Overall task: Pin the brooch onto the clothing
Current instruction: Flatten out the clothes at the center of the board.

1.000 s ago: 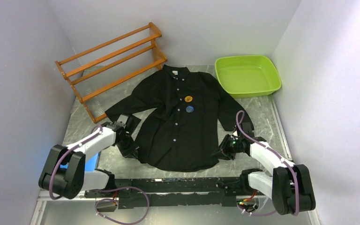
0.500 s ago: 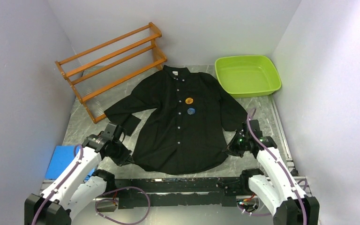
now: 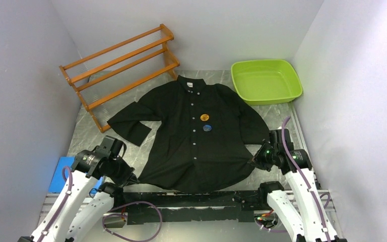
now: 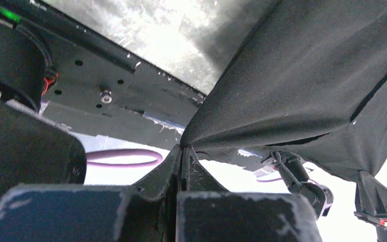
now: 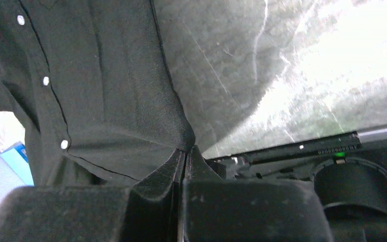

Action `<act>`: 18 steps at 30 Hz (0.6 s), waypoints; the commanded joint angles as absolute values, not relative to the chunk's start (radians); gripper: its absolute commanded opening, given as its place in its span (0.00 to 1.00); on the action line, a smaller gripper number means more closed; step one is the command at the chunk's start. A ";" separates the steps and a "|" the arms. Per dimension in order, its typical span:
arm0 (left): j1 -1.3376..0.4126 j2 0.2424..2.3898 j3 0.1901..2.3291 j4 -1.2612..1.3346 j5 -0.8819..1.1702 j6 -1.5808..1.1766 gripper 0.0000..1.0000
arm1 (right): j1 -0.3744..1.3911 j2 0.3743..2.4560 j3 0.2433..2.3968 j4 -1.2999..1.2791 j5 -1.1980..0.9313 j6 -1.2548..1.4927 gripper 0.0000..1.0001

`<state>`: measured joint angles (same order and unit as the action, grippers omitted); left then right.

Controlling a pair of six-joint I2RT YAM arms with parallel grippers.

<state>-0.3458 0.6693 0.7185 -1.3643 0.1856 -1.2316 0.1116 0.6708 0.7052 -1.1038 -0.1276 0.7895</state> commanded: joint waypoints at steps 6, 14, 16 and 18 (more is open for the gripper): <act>-0.348 0.624 0.846 -1.593 0.252 -1.195 0.03 | 0.106 0.636 0.790 -1.336 -0.102 0.709 0.00; -0.348 0.626 0.947 -1.602 0.227 -1.080 0.94 | 0.106 0.677 0.850 -1.213 -0.098 0.638 0.96; -0.348 0.644 0.952 -1.527 0.230 -1.047 0.94 | 0.106 0.703 0.839 -1.120 -0.100 0.653 0.99; -0.348 0.687 0.939 -1.431 0.235 -1.008 0.94 | 0.105 0.746 0.802 -1.004 -0.101 0.665 1.00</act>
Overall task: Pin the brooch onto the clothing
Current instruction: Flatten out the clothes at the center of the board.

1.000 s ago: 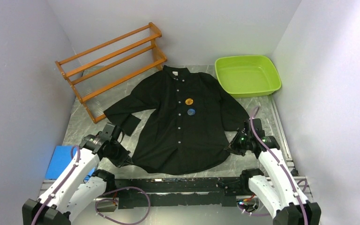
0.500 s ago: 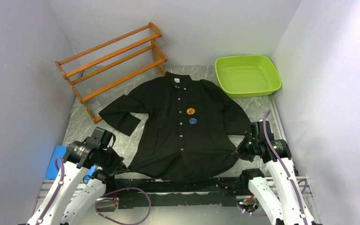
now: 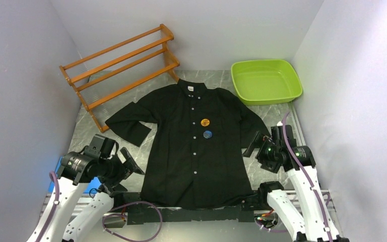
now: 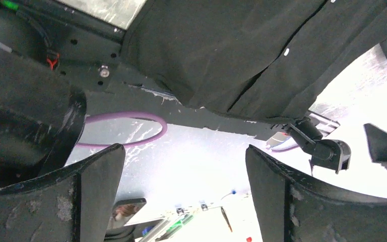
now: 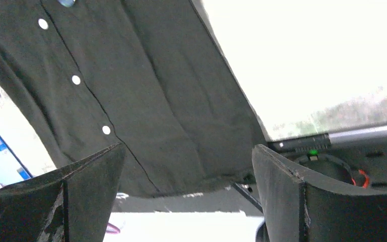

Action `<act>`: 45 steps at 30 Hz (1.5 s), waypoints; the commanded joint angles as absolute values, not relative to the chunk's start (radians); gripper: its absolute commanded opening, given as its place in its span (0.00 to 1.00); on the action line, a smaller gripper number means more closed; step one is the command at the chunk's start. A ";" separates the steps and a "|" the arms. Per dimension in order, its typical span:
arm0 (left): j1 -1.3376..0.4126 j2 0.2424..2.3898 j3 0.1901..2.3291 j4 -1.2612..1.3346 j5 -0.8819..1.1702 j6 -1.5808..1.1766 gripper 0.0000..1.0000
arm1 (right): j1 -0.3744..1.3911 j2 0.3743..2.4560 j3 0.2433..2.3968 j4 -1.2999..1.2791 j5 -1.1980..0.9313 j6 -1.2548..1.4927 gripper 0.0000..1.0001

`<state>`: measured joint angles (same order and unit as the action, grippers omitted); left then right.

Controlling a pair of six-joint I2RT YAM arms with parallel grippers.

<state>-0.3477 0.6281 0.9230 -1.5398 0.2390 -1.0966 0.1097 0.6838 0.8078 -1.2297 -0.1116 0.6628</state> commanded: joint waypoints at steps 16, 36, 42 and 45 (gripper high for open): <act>-0.343 1.326 0.988 -0.791 0.283 -0.753 0.95 | -0.257 1.253 0.598 -0.377 -0.126 0.655 0.80; -0.342 1.572 0.826 -0.626 0.208 -0.839 0.95 | -0.296 1.169 0.891 -0.544 0.358 0.605 0.04; -0.342 1.492 0.857 -0.644 0.192 -0.800 0.95 | -0.296 1.170 0.926 -0.516 0.377 0.562 0.52; -0.339 1.428 0.913 -0.673 0.170 -0.749 0.95 | -0.296 1.190 0.954 -0.532 0.395 0.568 0.99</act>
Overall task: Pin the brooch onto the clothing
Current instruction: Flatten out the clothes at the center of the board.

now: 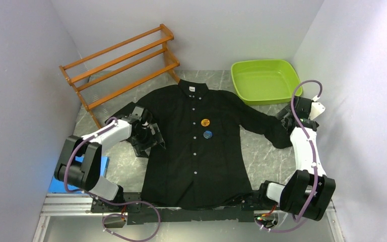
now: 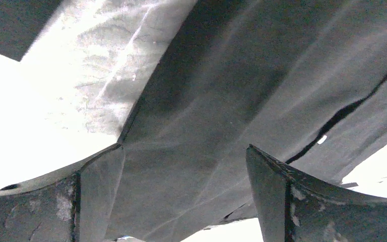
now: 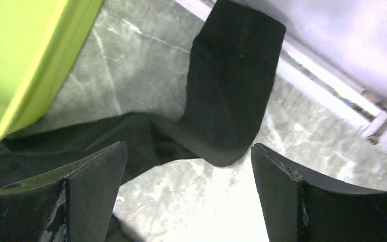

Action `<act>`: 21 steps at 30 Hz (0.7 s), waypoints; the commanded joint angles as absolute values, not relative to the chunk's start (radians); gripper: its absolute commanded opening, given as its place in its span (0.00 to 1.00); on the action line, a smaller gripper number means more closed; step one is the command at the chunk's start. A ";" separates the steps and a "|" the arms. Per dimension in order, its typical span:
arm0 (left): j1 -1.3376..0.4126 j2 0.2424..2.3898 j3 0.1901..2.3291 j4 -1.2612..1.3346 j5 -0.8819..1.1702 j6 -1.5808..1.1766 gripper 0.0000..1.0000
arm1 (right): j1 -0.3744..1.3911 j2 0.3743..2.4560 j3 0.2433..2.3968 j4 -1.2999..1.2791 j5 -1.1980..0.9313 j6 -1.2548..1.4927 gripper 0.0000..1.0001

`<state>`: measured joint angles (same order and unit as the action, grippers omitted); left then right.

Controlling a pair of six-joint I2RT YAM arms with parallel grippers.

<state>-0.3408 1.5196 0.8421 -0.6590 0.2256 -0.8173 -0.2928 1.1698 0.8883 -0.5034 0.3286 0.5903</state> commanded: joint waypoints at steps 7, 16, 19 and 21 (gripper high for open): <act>-0.231 1.387 1.032 -0.711 0.028 -0.658 0.95 | -0.273 1.160 0.907 -0.425 0.023 0.491 1.00; -0.039 1.433 0.950 -0.690 -0.096 -0.830 0.89 | -0.145 1.098 0.718 -0.283 -0.279 0.501 1.00; -0.004 1.464 0.890 -0.613 -0.078 -0.889 0.88 | -0.078 1.112 0.652 -0.250 -0.309 0.517 1.00; 0.037 1.508 0.876 -0.570 -0.051 -0.902 0.85 | -0.035 1.119 0.596 -0.215 -0.341 0.546 1.00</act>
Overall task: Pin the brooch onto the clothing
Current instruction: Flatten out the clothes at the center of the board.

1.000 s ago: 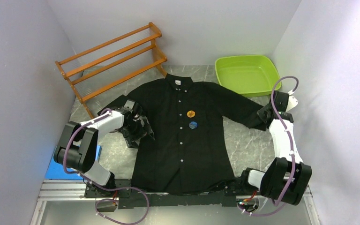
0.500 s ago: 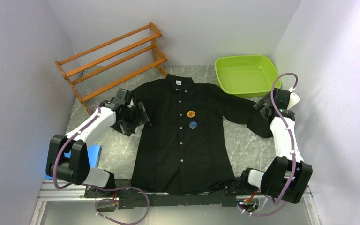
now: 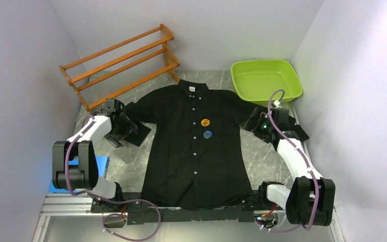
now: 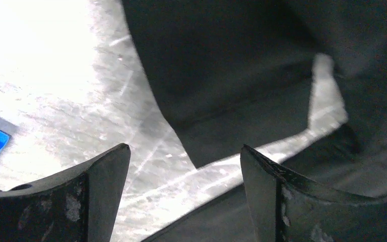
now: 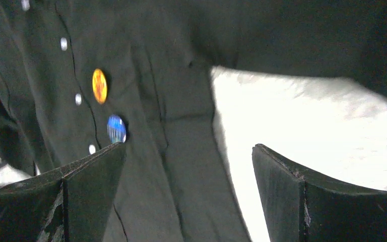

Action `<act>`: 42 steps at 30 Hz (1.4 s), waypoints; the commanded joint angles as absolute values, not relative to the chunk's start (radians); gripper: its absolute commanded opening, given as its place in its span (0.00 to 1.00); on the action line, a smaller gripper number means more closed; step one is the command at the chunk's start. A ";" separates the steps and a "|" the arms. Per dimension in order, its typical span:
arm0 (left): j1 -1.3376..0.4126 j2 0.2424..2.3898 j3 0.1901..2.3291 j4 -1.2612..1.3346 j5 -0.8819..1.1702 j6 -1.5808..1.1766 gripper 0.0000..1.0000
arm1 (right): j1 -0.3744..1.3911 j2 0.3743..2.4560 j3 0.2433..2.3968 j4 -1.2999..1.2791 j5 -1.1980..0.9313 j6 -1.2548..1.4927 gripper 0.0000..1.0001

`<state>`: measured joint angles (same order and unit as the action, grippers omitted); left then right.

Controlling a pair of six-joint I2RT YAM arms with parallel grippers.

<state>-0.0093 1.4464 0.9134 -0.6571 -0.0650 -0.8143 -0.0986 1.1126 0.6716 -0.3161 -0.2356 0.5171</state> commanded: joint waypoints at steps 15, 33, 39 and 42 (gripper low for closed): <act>0.135 1.571 0.914 -0.556 -0.164 -0.861 0.03 | 0.023 1.105 0.460 -0.123 -0.452 0.566 1.00; 0.140 1.128 1.001 -0.923 -0.784 -0.740 0.03 | 0.026 1.185 0.466 -0.077 -0.519 0.564 1.00; 0.141 1.111 1.010 -0.916 -0.870 -0.691 0.69 | 0.026 1.176 0.491 -0.109 -0.509 0.542 1.00; 0.141 1.084 1.018 -0.904 -0.797 -0.654 0.94 | 0.025 1.156 0.520 -0.147 -0.478 0.520 1.00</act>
<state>0.1360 1.1320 0.9840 -0.9031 -0.7841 -0.7052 0.0223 1.1851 0.4553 -0.1333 -0.5026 0.5591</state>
